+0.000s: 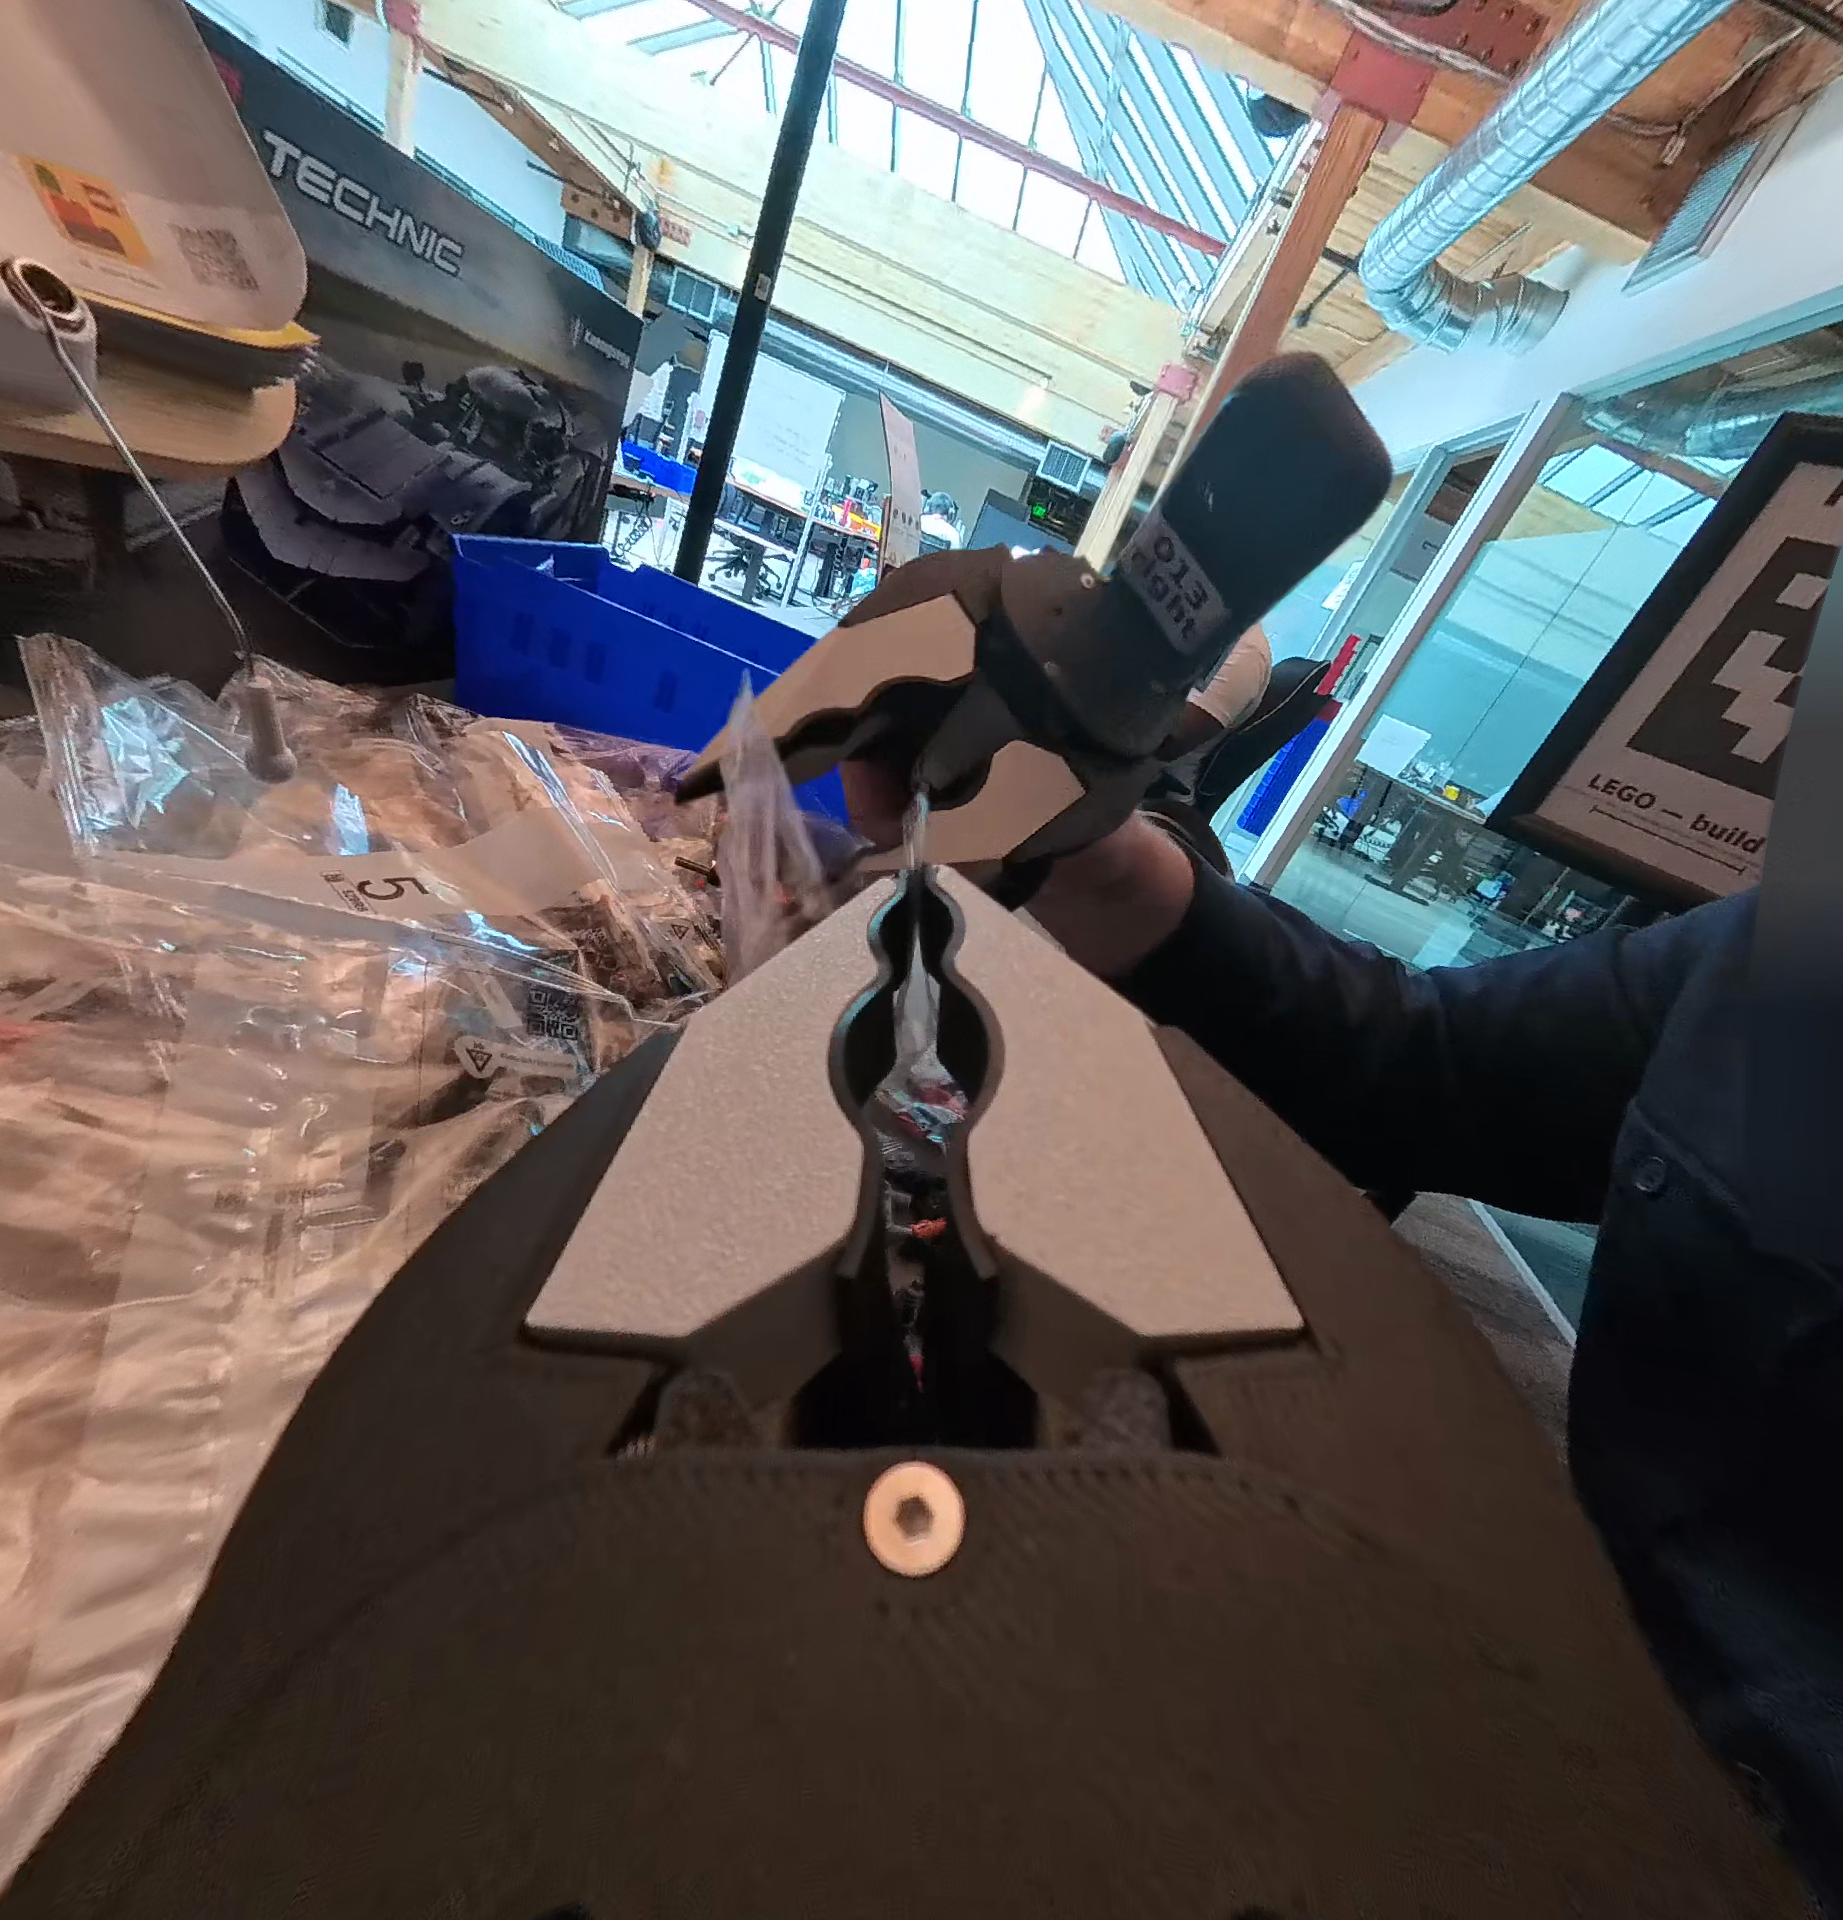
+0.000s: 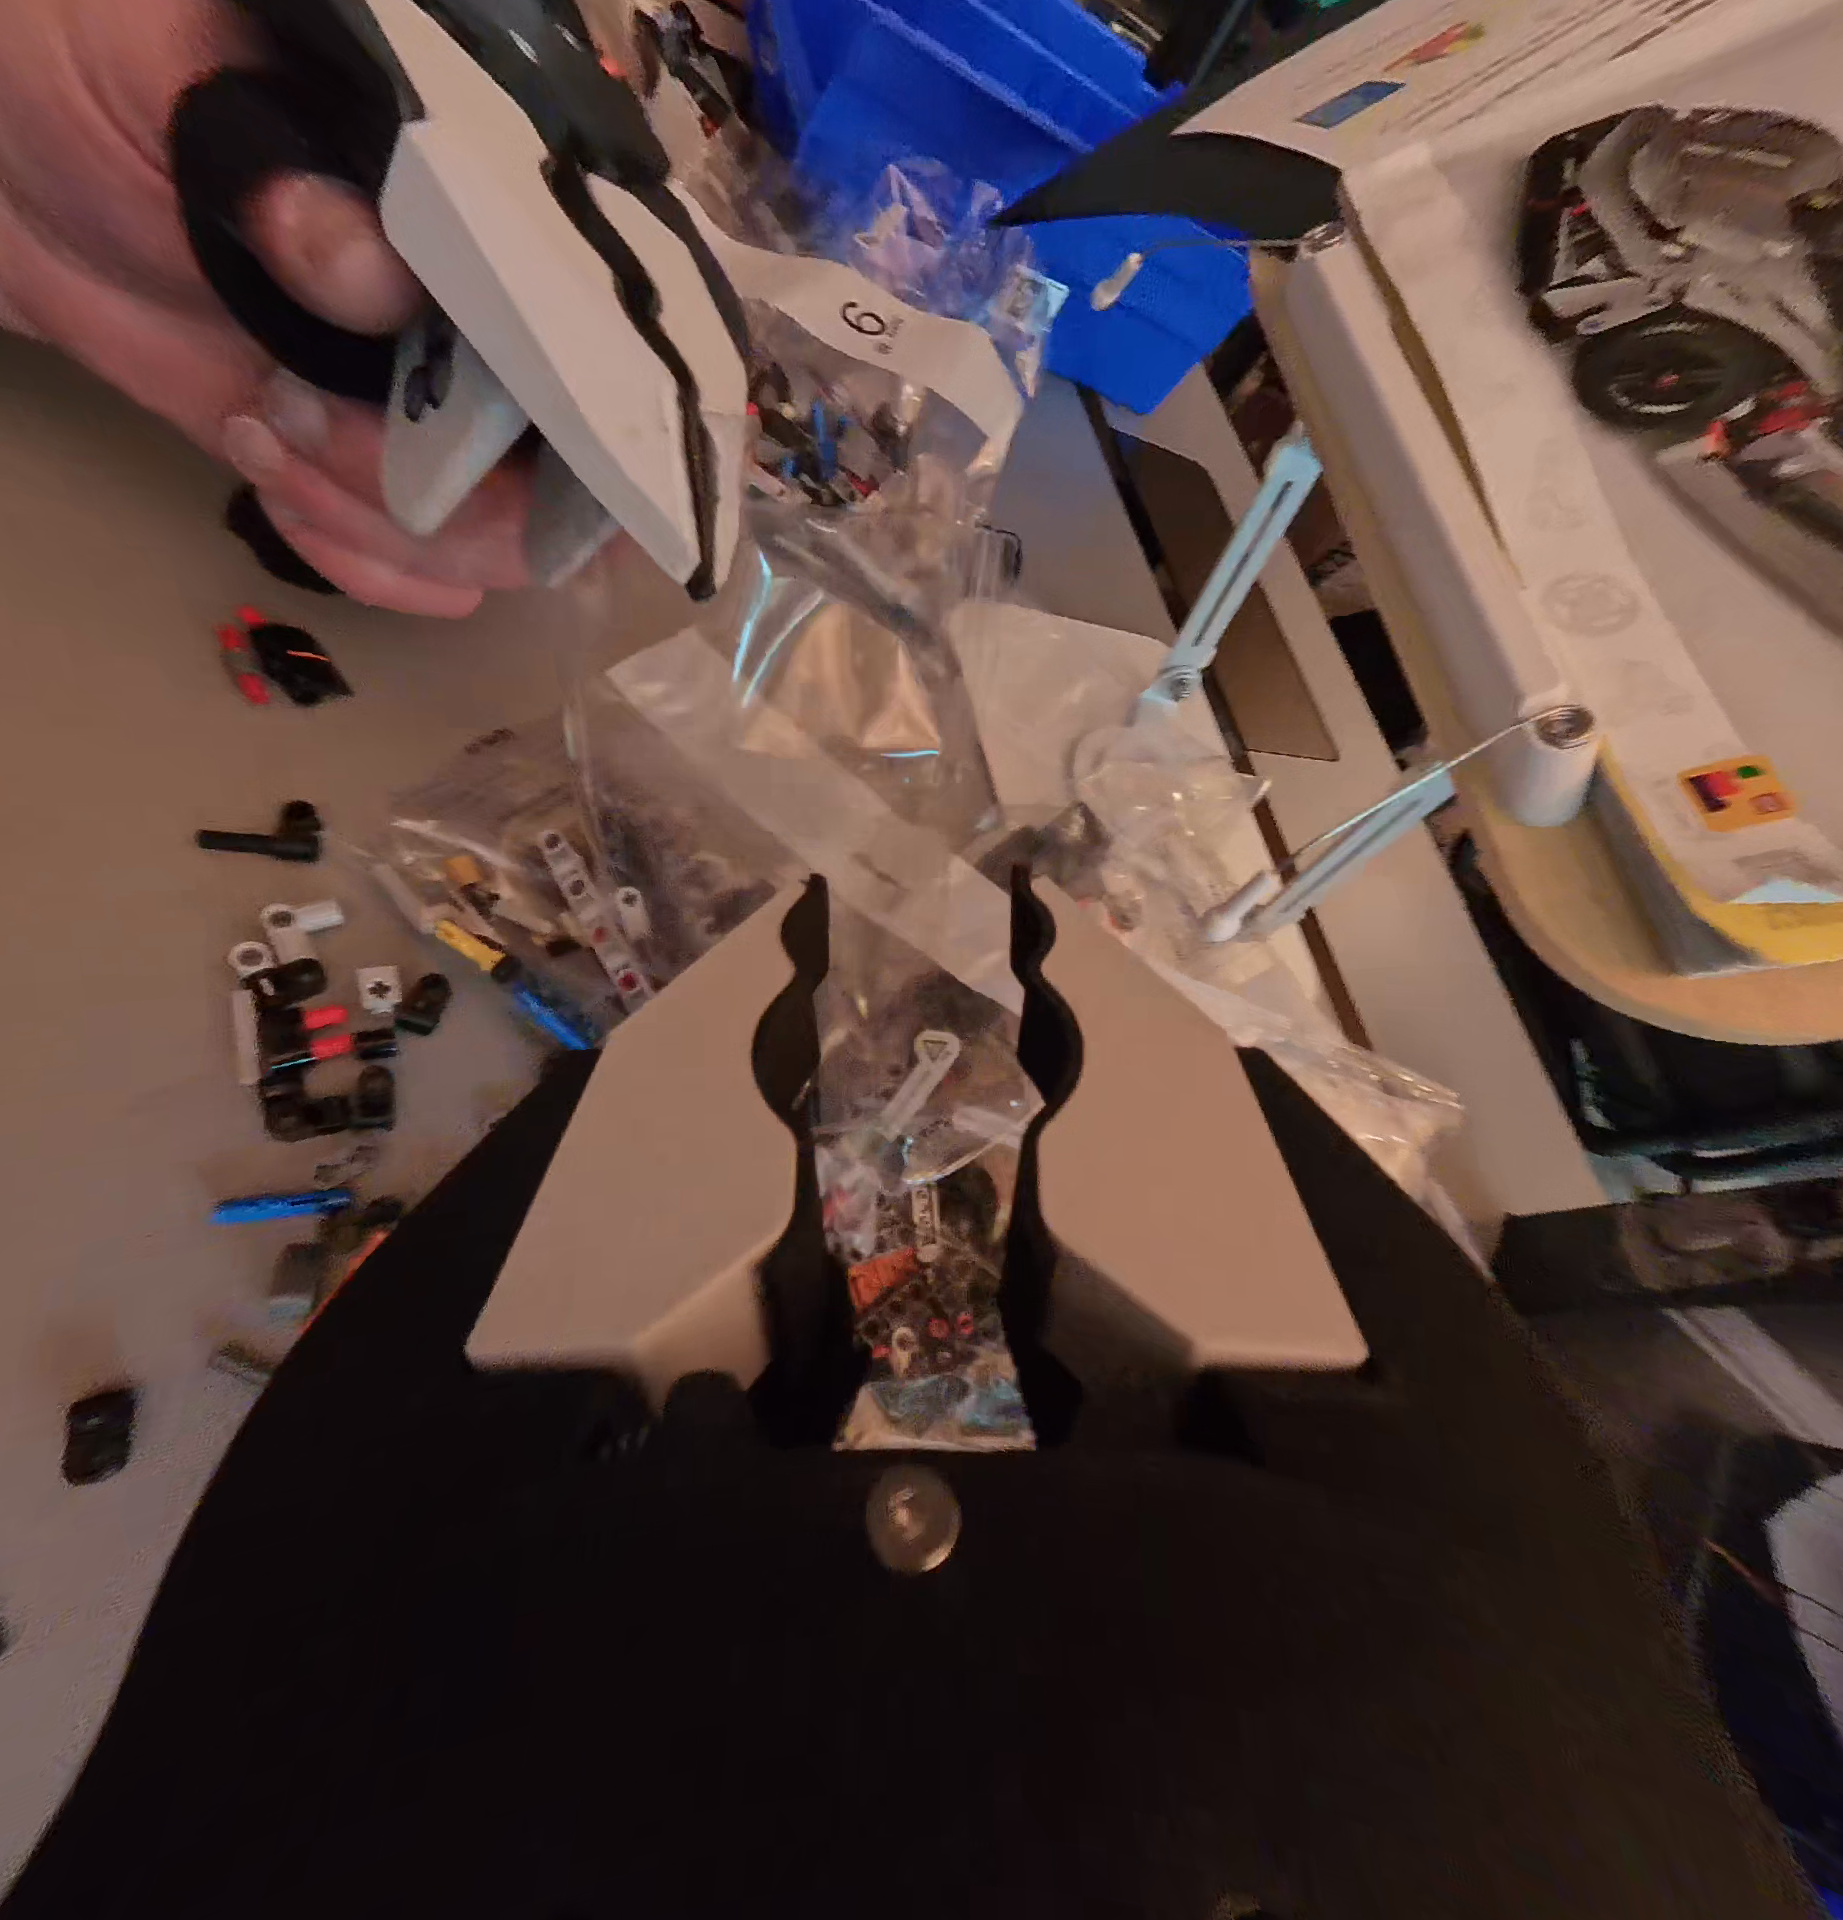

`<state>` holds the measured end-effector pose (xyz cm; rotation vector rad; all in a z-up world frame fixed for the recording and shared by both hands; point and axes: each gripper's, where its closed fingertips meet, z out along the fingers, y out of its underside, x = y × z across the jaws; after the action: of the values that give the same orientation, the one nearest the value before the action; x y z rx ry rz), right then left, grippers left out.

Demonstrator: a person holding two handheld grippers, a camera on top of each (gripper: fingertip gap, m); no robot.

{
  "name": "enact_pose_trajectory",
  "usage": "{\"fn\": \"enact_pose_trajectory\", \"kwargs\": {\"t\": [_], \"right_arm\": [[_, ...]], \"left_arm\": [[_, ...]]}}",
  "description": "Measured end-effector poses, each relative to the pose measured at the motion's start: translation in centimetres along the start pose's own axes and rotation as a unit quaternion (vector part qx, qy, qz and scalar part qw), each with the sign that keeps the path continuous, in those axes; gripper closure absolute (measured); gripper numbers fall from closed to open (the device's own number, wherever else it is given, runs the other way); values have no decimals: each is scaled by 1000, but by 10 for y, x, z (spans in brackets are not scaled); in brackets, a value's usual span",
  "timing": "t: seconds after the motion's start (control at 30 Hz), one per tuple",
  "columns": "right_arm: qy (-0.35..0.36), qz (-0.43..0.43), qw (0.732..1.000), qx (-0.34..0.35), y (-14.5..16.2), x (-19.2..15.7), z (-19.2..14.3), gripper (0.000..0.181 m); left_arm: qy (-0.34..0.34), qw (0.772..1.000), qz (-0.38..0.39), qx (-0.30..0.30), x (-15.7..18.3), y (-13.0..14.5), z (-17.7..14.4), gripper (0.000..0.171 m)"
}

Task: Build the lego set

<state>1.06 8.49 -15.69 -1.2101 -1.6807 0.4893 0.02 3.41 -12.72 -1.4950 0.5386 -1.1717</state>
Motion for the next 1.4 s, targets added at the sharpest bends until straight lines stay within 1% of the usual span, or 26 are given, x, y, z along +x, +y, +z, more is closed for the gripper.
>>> {"fn": "enact_pose_trajectory", "kwargs": {"t": [0.1, 0.2, 0.27, 0.33, 0.4, 0.47, 0.57, 0.67, 0.77, 0.8, 0.9, 1.0, 1.1, 1.2, 1.27, 1.33, 1.4], "right_arm": [[6, -1, 1000, 14, -7, -1, 1, 145], [-9, -16, 1000, -2, -4, -10, 6, 145], [-21, -21, 1000, -5, -3, -16, 9, 139], [-18, -17, 1000, -6, -4, -16, 12, 134], [-12, -16, 1000, -2, -7, -16, 13, 134], [-13, -5, 1000, 5, -10, -17, 15, 140], [-17, 0, 1000, 11, -11, -21, 19, 157], [-19, 2, 1000, 22, -13, -23, 19, 181], [-44, 38, 998, 34, -15, -24, 18, 181], [-49, 49, 997, 39, -15, -23, 16, 181], [-74, 97, 991, 56, -14, -19, 12, 181], [-92, 123, 986, 63, -11, -16, 7, 181], [-120, 156, 978, 74, -10, -15, 2, 181], [-138, 162, 974, 79, -9, -16, -2, 181], [-166, 164, 969, 77, -9, -23, -5, 181], [-198, 161, 964, 76, -8, -31, -9, 181], [-211, 159, 961, 77, -8, -35, -11, 181]], "left_arm": [[0, 1000, -5, 3, 0, -1, 0, 171], [2, 1000, -11, 4, 0, -1, 0, 171], [6, 1000, -16, 9, 0, -2, 0, 171], [7, 1000, -23, 17, 0, -4, 0, 171], [13, 999, -29, 18, 2, -4, 1, 171], [16, 999, -32, 19, 3, -3, 2, 171], [20, 999, -38, 13, 3, 0, 4, 171], [19, 999, -39, 13, 3, 0, 4, 171], [20, 999, -39, 15, 3, -1, 3, 171], [18, 999, -36, 13, 3, -1, 3, 169], [5, 1000, -11, 14, 1, -6, -1, 163], [-8, 1000, 1, 20, -1, -12, -7, 160], [-28, 998, 52, 15, -2, -17, -13, 161], [-55, 995, 82, 16, -6, -23, -19, 160], [-98, 988, 117, 6, -17, -25, -26, 158], [-145, 975, 167, -14, -28, -27, -34, 158], [-161, 966, 198, -34, -31, -24, -37, 155]]}}
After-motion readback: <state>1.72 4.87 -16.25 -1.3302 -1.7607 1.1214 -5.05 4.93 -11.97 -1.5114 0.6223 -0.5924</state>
